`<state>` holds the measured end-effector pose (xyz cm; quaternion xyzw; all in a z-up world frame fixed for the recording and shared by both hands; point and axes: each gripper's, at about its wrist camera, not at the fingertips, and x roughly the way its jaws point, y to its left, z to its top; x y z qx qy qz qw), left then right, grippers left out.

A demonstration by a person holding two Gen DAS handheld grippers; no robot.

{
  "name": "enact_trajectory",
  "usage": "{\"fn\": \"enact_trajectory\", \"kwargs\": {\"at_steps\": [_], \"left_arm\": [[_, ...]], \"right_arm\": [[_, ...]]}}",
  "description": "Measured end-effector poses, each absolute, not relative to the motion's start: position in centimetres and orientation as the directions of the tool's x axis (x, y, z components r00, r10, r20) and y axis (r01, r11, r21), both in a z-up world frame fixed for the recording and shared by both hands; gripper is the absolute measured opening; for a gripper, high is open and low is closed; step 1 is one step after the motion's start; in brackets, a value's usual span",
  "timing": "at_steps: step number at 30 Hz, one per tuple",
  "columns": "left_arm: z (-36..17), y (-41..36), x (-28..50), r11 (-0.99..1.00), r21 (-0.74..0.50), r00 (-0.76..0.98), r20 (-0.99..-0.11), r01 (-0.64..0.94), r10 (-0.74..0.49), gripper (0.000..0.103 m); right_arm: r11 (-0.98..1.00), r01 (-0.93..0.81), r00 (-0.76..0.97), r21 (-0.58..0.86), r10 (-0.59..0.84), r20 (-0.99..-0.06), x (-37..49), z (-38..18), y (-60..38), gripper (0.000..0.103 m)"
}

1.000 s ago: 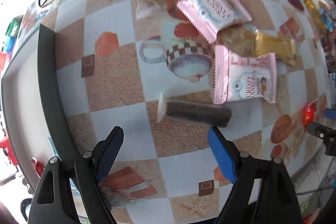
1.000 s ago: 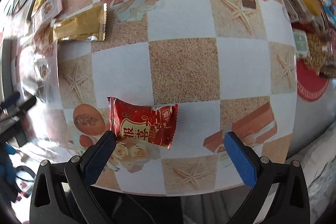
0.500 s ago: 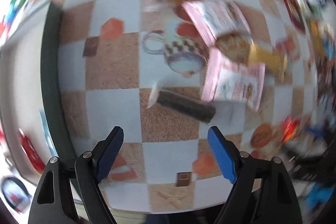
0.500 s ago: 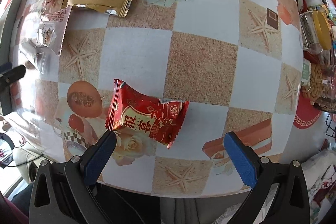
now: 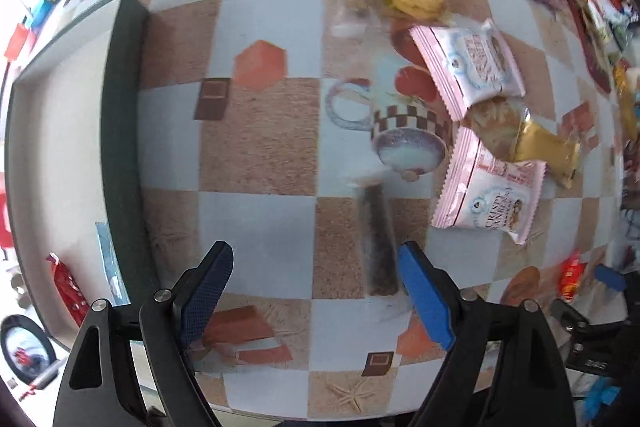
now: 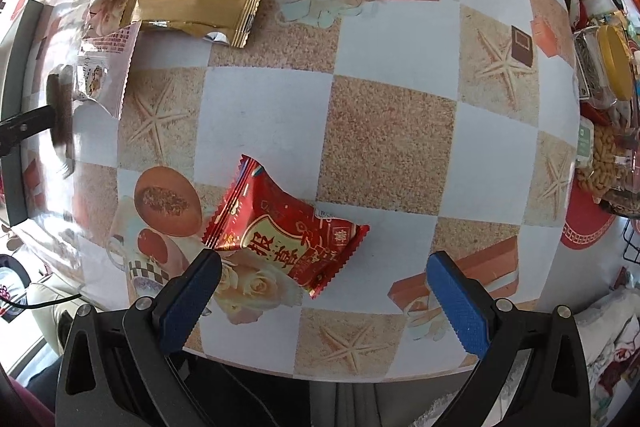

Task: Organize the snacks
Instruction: 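Grasp the clear tube snack with the left tool while the right tool grasps the red candy packet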

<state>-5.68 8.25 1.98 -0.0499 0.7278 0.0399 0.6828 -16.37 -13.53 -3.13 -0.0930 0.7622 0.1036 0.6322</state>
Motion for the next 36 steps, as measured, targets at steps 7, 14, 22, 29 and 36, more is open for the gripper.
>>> {"fn": "enact_trajectory", "kwargs": {"at_steps": [7,14,22,29,36], "left_arm": [[1.4,8.9,-6.0,0.990,-0.026,-0.071,-0.997,-0.137,-0.036,0.088],[-1.0,5.1,-6.7,0.997,0.006,-0.093,-0.996,-0.082,-0.002,0.088],[-3.5,2.7,-6.0,0.999,0.015,-0.084,-0.996,-0.046,0.011,0.103],[-2.5,2.6,-6.6,0.999,0.013,-0.066,-0.998,-0.031,0.011,0.103],[-2.5,3.9,-6.3,1.000,0.009,-0.085,-0.996,-0.006,0.009,0.099]], "right_arm": [[0.951,-0.307,-0.182,0.040,-0.018,-0.983,-16.1,-3.6,-12.1,0.103],[0.946,-0.324,-0.188,0.023,-0.041,-0.981,-15.0,-4.1,-11.0,0.103],[0.937,-0.347,-0.183,0.031,-0.035,-0.982,-14.1,-4.8,-9.4,0.103],[0.938,-0.344,-0.151,0.034,-0.019,-0.988,-14.4,-4.4,-8.9,0.103],[0.935,-0.354,-0.174,0.026,-0.038,-0.984,-15.0,-4.2,-8.6,0.101]]}}
